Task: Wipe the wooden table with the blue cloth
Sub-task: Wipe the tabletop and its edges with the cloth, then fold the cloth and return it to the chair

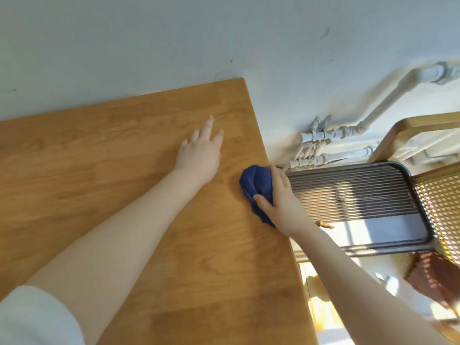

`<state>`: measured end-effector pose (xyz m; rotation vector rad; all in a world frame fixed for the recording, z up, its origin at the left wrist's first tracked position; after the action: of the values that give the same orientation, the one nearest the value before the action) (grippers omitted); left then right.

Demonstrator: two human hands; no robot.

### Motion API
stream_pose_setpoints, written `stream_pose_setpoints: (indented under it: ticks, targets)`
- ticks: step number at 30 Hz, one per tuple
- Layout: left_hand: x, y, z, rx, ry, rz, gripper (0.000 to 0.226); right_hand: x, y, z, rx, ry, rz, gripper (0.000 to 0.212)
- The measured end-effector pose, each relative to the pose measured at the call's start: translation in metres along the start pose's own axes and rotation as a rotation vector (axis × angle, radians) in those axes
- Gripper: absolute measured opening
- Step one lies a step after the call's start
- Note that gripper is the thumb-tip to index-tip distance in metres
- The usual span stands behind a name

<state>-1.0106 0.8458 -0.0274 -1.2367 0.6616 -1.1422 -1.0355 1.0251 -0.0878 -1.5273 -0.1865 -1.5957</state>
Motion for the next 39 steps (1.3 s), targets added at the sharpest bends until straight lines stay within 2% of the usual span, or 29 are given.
stream_pose_setpoints:
  ticks: [3,6,10,12,15,19,21,24,27,30,32,33,35,37,39]
  targets:
    - [-0.014,0.003,0.045,0.005,0.040,0.060,0.049,-0.007,0.001,0.018,0.016,-0.012,-0.008,0.072]
    - [-0.029,0.012,0.095,0.041,0.120,0.071,0.052,-0.008,0.002,0.004,-0.014,0.016,-0.078,0.069]
    - [-0.046,0.028,0.151,0.129,0.147,0.050,0.083,-0.014,0.006,0.020,-0.017,0.058,-0.114,0.072]
    - [-0.056,0.037,0.176,0.188,0.121,0.045,0.104,-0.025,0.005,0.062,0.043,0.071,-0.131,0.075]
    - [-0.069,0.055,0.200,0.294,0.088,0.017,0.128,-0.045,0.002,0.134,0.130,0.027,-0.144,0.066]
    - [-0.082,0.068,0.211,0.292,0.077,-0.047,0.131,-0.058,-0.001,0.181,0.204,0.057,-0.089,0.058]
    - [-0.084,0.070,0.212,0.288,0.055,-0.041,0.129,-0.055,-0.002,0.177,0.160,0.041,-0.102,0.051]
    - [-0.085,0.070,0.212,0.277,0.038,-0.045,0.129,-0.047,0.004,0.170,0.068,0.079,-0.188,0.055]
    - [-0.088,0.070,0.214,0.274,0.019,-0.051,0.128,-0.044,0.006,0.181,0.076,0.105,0.065,0.059]
    - [-0.089,0.070,0.221,0.266,-0.015,0.007,0.125,-0.032,-0.010,0.184,0.230,0.143,0.396,0.046]
    - [-0.090,0.068,0.228,0.250,-0.003,0.161,0.109,-0.012,-0.020,0.179,0.293,0.138,0.476,0.039]
    - [-0.090,0.065,0.233,0.239,0.000,0.317,0.094,0.003,-0.022,0.175,0.295,0.113,0.468,0.038]
    - [-0.082,0.058,0.245,0.226,-0.057,0.751,0.062,0.038,-0.016,0.172,0.282,0.045,0.350,0.041]
    - [-0.067,0.046,0.262,0.197,-0.159,1.213,0.040,0.074,0.003,0.171,0.271,0.008,0.166,0.044]
    - [-0.038,0.035,0.284,0.096,-0.251,1.534,0.035,0.109,0.031,0.170,0.281,-0.021,-0.013,0.046]
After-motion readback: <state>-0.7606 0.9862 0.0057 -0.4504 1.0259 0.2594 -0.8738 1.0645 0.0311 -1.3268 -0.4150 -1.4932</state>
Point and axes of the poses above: each hand's wrist, its own z-axis away from the middle knuckle, its own y-axis out of the palm, x = y × z, the point moved 4 cm from there along -z, towards the middle knuckle, and after that the axes turned 12 degrees about -z, right-handed, at the moved point
